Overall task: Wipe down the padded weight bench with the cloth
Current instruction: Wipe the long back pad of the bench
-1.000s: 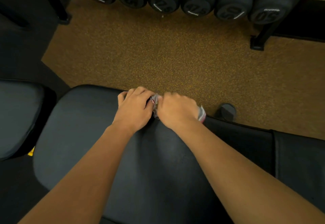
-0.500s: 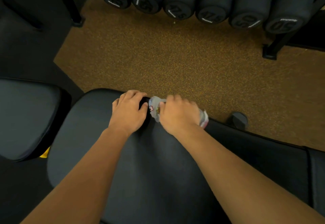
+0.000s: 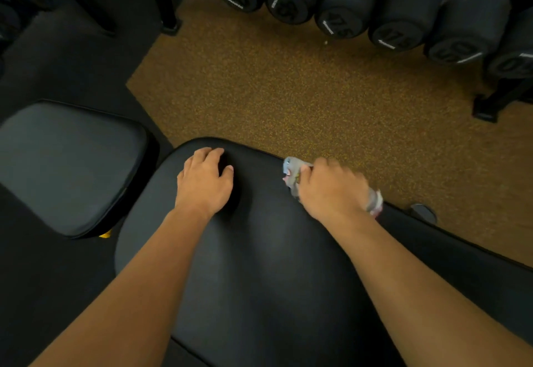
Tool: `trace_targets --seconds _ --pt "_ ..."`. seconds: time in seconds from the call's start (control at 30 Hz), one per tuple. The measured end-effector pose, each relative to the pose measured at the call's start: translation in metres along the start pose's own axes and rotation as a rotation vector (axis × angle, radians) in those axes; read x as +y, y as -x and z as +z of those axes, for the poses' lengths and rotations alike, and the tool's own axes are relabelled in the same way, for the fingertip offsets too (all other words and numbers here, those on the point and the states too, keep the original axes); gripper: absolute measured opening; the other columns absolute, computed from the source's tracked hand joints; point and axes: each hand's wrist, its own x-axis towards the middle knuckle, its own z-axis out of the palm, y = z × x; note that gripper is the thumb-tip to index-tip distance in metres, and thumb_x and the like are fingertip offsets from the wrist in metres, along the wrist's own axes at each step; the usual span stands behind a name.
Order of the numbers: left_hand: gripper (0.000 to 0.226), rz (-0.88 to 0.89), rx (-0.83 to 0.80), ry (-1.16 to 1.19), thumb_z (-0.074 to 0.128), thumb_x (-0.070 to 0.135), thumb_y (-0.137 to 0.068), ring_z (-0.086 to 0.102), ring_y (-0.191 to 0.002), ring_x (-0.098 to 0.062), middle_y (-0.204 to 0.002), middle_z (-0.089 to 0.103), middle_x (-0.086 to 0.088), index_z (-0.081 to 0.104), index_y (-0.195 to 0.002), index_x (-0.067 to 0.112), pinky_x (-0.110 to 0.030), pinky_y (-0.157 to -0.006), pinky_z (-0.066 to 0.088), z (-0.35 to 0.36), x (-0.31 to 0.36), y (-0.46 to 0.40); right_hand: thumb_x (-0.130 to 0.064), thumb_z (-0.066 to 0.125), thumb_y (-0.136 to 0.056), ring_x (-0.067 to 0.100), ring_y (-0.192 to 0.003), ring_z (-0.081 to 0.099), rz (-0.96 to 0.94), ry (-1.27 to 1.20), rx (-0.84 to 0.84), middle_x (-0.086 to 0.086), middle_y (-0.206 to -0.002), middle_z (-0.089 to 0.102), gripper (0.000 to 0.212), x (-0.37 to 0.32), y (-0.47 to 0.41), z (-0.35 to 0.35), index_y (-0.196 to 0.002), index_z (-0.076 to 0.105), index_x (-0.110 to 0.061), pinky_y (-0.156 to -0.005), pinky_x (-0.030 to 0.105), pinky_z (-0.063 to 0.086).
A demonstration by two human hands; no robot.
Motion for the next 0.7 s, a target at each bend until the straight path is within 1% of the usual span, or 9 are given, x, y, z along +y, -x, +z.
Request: trace_targets --seconds 0.07,0.13,0.2,0.27,0.33,0.4,0.5,0.6,0.7 --pt "0.049 0.000 -0.016 0.000 0.046 0.034 -0.095 0.026 -0.139 -0.024 -0.151 0.033 -0.001 0.041 -0.142 0.022 -0.045 -0.111 0.022 0.000 -0.007 0.000 -0.037 0.028 -0.100 0.031 -0.110 0.056 -0.118 -0.031 0.018 0.013 -0.122 0.058 0.042 -0.033 -0.017 0.008 -0.121 0.052 -0.010 -0.087 0.041 0.038" --pt "0.047 0.012 -0.019 -0.001 0.047 0.034 -0.095 0.027 -0.138 -0.025 -0.150 0.033 0.001 0.042 -0.141 0.024 -0.046 -0.110 0.023 0.001 -0.010 -0.001 -0.037 0.030 -0.100 0.032 -0.115 0.053 -0.231 -0.042 -0.003 0.013 -0.128 0.055 0.042 -0.061 -0.030 0.013 -0.126 0.048 -0.010 -0.090 0.042 0.037" --pt "0.044 0.026 0.007 0.006 0.049 0.034 -0.094 0.030 -0.136 -0.025 -0.147 0.036 0.001 0.045 -0.137 0.025 -0.046 -0.108 0.025 0.001 -0.014 -0.004 -0.038 0.030 -0.100 0.033 -0.117 0.052 -0.306 -0.044 -0.021 0.013 -0.130 0.053 0.042 -0.072 -0.039 0.013 -0.127 0.046 -0.010 -0.090 0.043 0.037" --pt "0.041 0.040 0.030 0.020 0.049 0.034 -0.094 0.033 -0.132 -0.025 -0.142 0.041 0.001 0.049 -0.134 0.025 -0.045 -0.107 0.027 0.000 -0.017 -0.008 -0.041 0.030 -0.100 0.031 -0.114 0.053 -0.305 -0.070 -0.041 0.012 -0.128 0.053 0.043 -0.062 -0.039 0.011 -0.127 0.047 -0.011 -0.086 0.041 0.038" --pt "0.041 0.034 0.049 0.033 0.050 0.034 -0.094 0.034 -0.131 -0.024 -0.139 0.042 0.001 0.049 -0.133 0.024 -0.044 -0.107 0.027 -0.002 -0.021 -0.012 -0.044 0.029 -0.100 0.030 -0.110 0.054 -0.253 -0.076 -0.043 0.012 -0.124 0.055 0.045 -0.042 -0.033 0.008 -0.126 0.049 -0.013 -0.082 0.040 0.038" --pt "0.043 -0.007 0.079 0.049 0.050 0.035 -0.094 0.033 -0.132 -0.025 -0.141 0.041 -0.001 0.048 -0.135 0.022 -0.044 -0.107 0.027 -0.006 -0.030 -0.018 -0.045 0.028 -0.100 0.030 -0.110 0.054 -0.194 -0.014 -0.052 0.012 -0.125 0.055 0.046 -0.032 -0.025 0.006 -0.126 0.048 -0.013 -0.085 0.040 0.039" --pt "0.048 -0.113 0.115 0.067 0.049 0.036 -0.094 0.031 -0.135 -0.028 -0.145 0.038 -0.005 0.045 -0.137 0.018 -0.045 -0.109 0.026 -0.013 -0.048 -0.027 -0.041 0.027 -0.101 0.031 -0.111 0.055 -0.153 0.028 -0.033 0.012 -0.126 0.055 0.045 -0.048 -0.031 0.010 -0.126 0.047 -0.010 -0.087 0.041 0.039" --pt "0.052 -0.215 0.081 0.091 0.047 0.037 -0.095 0.028 -0.137 -0.030 -0.149 0.034 -0.008 0.040 -0.141 0.016 -0.045 -0.111 0.024 -0.016 -0.068 -0.031 -0.037 0.028 -0.101 0.031 -0.107 0.057 -0.229 -0.020 0.023 0.012 -0.121 0.058 0.041 -0.092 -0.054 0.020 -0.121 0.050 -0.010 -0.082 0.040 0.038" --pt "0.051 -0.236 0.074 0.090 0.045 0.036 -0.095 0.029 -0.137 -0.030 -0.150 0.034 -0.005 0.038 -0.143 0.019 -0.046 -0.109 0.024 -0.011 -0.080 -0.031 -0.036 0.031 -0.100 0.032 -0.114 0.054 -0.382 -0.005 0.044 0.012 -0.128 0.054 0.041 -0.141 -0.071 0.032 -0.126 0.047 -0.010 -0.087 0.041 0.037"
